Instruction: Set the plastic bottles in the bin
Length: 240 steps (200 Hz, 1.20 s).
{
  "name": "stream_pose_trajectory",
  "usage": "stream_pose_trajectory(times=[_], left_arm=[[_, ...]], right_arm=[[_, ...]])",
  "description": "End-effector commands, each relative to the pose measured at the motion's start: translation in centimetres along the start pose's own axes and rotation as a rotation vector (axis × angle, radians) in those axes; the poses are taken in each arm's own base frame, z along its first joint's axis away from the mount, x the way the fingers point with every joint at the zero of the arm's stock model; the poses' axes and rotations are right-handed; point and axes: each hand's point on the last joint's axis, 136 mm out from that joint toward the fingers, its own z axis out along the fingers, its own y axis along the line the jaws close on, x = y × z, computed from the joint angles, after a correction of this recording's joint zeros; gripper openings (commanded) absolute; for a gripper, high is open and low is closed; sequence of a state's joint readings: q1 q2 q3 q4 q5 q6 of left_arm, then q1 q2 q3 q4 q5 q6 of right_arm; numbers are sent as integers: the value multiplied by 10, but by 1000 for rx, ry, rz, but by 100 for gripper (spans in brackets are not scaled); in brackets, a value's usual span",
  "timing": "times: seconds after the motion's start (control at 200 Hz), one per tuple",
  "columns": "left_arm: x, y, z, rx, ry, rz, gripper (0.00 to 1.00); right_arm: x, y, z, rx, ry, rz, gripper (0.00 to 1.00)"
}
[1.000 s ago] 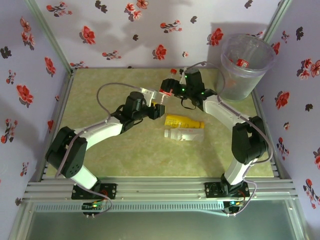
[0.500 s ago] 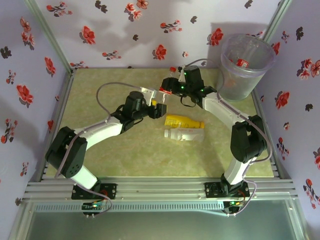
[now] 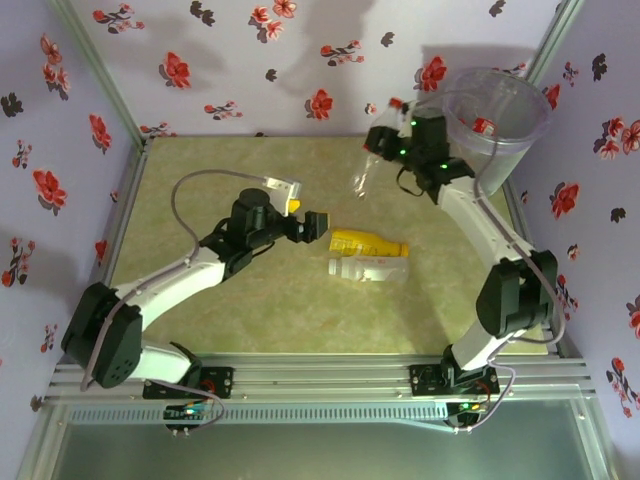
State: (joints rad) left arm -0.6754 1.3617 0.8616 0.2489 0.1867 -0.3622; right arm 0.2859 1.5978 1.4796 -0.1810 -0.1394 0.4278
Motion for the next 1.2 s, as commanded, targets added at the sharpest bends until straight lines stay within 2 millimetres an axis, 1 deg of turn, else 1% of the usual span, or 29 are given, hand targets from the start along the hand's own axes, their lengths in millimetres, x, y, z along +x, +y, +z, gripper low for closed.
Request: stream_pose_trajectory(times=[0.0,0.065,0.155,0.255,0.335,0.46,0.64,0.73,0.85,1.04,1.195], left_arm=[[18,4,-4,-18,41,-30,96],[22,6,-4,-19,43,-44,96],[26,8,-4,-19,42,-59,96],[29,9,-3,-22,48,-57,96],[30,9,-2,-22,53,-56,96],[32,10,0,-22,61,-61,96],[34,10,0,-23,71,-63,96],[34,9,0,-19,73,-64,96],[35,8,0,-14,77,-71,96],[37,7,0,-8,88,-76,96],[40,8,-1,-13,102,-75,96]], right_arm=[[-69,-5,-37,125,-249,-185,48],[-88,-10,-44,176,-340,-262,48],[-112,-9,-53,219,-455,-355,48],[-136,-7,-66,266,-567,-407,47],[-153,-7,-77,311,-658,-433,47],[-170,-11,-90,396,-765,-475,48],[-184,-15,-95,497,-877,-580,49],[-189,-21,-95,578,-923,-637,50],[-193,-26,-95,643,-970,-697,50],[-196,-40,-82,701,-968,-772,48],[-197,-50,-79,737,-962,-813,48]])
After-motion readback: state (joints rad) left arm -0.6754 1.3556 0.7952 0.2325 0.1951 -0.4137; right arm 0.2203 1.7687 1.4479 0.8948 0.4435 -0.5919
